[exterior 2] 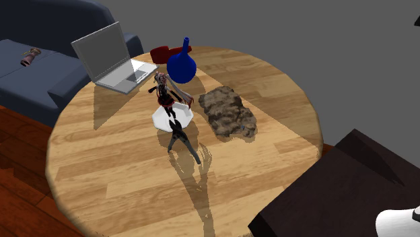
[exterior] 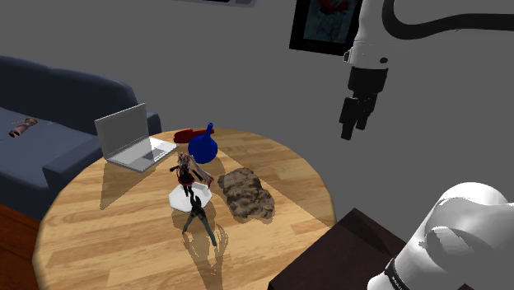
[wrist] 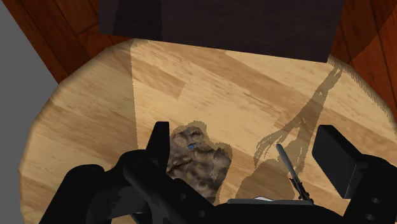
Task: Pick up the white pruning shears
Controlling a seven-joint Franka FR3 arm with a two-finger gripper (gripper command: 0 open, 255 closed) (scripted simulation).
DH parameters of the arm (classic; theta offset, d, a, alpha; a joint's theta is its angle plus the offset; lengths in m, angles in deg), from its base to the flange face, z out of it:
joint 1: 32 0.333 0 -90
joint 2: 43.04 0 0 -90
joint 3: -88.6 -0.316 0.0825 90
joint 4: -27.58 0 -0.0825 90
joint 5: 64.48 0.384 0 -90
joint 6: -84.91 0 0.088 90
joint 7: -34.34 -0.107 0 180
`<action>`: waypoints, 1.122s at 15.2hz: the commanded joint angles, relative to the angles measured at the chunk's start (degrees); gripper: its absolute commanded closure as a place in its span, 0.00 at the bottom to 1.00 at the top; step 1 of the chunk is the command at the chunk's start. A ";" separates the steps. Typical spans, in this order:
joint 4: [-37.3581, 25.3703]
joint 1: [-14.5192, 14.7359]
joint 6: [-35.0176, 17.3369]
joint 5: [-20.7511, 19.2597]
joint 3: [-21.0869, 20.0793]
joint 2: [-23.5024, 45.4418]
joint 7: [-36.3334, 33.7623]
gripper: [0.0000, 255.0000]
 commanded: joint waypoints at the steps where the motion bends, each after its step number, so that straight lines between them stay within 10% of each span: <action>1: 0.00 0.00 0.00 0.00 0.00 0.00 0.00 0.00; 17: -8.28 2.67 -19.82 2.99 -9.19 33.22 -9.17 0.00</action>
